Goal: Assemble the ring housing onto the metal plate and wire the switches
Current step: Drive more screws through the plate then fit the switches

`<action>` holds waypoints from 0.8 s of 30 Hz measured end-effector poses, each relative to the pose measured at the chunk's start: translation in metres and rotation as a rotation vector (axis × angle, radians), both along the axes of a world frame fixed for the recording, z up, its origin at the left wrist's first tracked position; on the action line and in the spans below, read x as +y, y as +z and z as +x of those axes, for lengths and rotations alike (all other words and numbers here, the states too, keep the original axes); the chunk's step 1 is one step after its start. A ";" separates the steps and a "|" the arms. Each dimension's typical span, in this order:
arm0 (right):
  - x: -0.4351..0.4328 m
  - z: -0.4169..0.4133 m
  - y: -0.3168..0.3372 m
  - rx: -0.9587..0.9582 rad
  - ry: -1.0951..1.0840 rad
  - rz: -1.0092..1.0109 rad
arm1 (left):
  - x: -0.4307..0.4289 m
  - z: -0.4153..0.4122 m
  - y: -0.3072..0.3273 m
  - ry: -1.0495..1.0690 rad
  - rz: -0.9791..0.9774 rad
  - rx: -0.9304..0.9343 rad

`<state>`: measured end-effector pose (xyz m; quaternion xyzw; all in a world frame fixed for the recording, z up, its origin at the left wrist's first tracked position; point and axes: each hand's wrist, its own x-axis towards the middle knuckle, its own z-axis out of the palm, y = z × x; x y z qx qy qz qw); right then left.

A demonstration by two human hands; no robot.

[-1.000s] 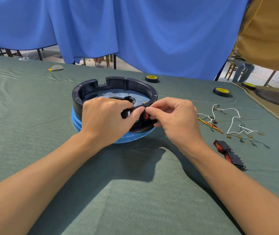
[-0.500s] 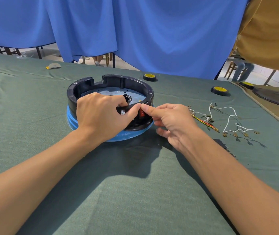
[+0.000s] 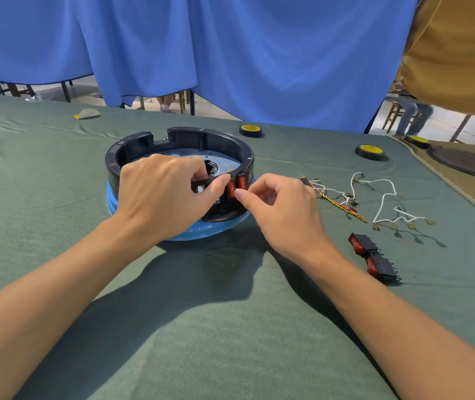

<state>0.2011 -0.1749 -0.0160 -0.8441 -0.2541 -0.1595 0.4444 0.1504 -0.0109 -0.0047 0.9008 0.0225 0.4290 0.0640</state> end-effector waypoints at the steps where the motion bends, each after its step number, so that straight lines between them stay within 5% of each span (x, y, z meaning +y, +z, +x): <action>1: -0.002 0.000 0.001 -0.023 0.011 -0.029 | -0.001 0.000 0.004 -0.020 0.014 0.011; 4: -0.003 -0.002 0.002 0.027 0.005 -0.029 | -0.004 0.008 0.018 -0.082 0.051 0.098; 9: 0.008 -0.010 -0.003 0.480 -0.008 0.335 | 0.001 0.019 0.028 -0.147 -0.032 0.360; 14: 0.019 -0.013 -0.001 0.807 0.039 0.573 | 0.001 0.020 0.025 -0.194 -0.086 0.353; 24: 0.023 -0.015 0.004 0.917 0.044 0.651 | 0.004 0.020 0.024 -0.253 -0.267 0.335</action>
